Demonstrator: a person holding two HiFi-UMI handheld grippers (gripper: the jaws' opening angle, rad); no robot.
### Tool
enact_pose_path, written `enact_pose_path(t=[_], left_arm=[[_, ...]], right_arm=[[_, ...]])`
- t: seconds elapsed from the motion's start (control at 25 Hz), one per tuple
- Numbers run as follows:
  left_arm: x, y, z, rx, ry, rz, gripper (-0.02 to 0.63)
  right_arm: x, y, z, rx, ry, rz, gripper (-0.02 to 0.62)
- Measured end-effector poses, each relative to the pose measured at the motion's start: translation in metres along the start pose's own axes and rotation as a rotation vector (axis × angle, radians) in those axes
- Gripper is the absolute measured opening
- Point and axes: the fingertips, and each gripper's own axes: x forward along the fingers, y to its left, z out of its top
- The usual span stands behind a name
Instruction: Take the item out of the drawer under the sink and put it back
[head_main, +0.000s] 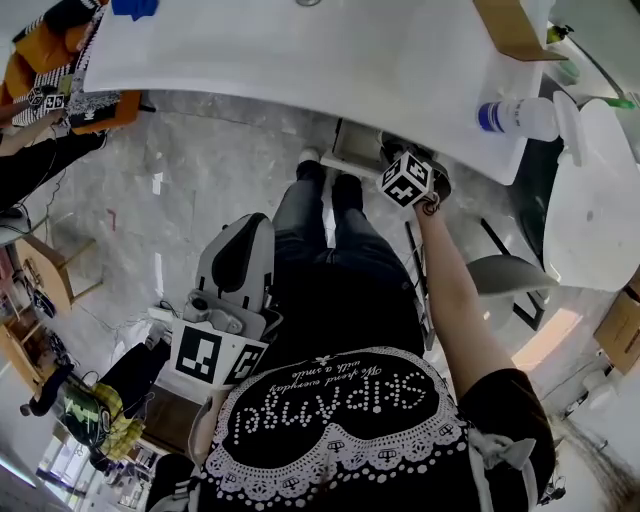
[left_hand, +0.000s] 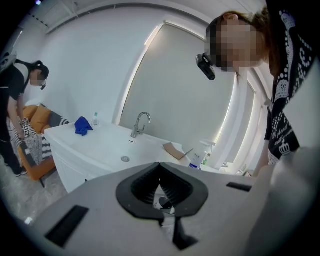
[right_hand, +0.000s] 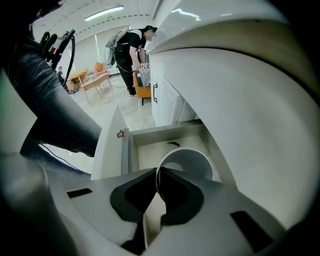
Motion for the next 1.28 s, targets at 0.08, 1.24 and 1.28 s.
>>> enact_pose_path(t=[0.08,1.24,1.28], left_arm=[[0.0,0.001,-0.001,-0.001,0.004,0.003,0.003],[0.003,0.023,0.0,-0.048,0.008,0.039,0.003],[0.004,0.024,0.001,-0.05,0.008,0.04,0.003]], right_arm=[[0.002,0.0,0.0,-0.006,0.005,0.003,0.026],[0.026,-0.002,-0.003,-0.056,0.106,0.028,0.026],[0.027,-0.002,-0.002,-0.059,0.11,0.031,0.026]])
